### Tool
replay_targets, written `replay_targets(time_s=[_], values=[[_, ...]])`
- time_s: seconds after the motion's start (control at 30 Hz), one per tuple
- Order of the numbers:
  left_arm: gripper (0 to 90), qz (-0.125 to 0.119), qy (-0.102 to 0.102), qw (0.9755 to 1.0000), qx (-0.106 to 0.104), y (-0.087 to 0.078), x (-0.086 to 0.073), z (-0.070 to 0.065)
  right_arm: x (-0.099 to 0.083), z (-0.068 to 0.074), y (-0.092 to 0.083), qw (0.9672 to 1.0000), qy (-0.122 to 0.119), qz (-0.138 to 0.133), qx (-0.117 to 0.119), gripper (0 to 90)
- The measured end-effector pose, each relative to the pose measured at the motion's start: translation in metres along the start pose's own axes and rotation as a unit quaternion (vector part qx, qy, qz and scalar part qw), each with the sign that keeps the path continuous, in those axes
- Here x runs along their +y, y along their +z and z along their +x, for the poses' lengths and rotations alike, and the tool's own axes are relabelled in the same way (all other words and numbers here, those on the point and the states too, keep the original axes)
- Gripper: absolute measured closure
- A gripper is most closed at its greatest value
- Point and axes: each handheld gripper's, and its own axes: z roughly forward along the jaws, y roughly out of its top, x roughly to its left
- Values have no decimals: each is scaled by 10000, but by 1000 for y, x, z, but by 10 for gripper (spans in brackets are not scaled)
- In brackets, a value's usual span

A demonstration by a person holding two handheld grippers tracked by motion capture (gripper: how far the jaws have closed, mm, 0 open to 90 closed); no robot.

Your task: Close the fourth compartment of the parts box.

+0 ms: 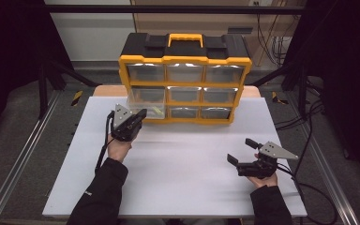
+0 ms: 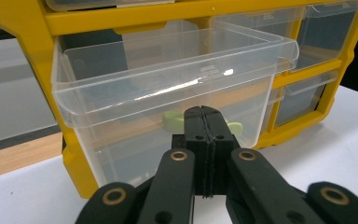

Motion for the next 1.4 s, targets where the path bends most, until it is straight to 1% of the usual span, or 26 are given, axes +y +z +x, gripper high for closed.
replay_targets(time_s=[0.23, 0.33, 0.73, 1.0, 1.23, 1.4], values=[[895, 13, -7, 10000, 9, 2, 0, 2, -1, -1, 0, 10000, 6, 26, -11, 12], [895, 57, 20, 10000, 31, 4, 1, 3, -1, 0, 0, 10000, 30, 17, -9, 12], [895, 108, 59, 9999, 102, 14, 5, 6, -2, -2, -2, 10000, 60, -12, -24, 11], [895, 114, 33, 9998, 127, 20, 8, 10, -3, -2, -2, 10000, 60, -19, -29, 11], [895, 140, 47, 9997, 194, 26, 13, 13, -4, -2, -1, 10000, 27, 3, -28, 11], [895, 140, 37, 9997, 205, 28, 16, 14, -4, -2, -1, 10000, 44, 6, -34, 11]])
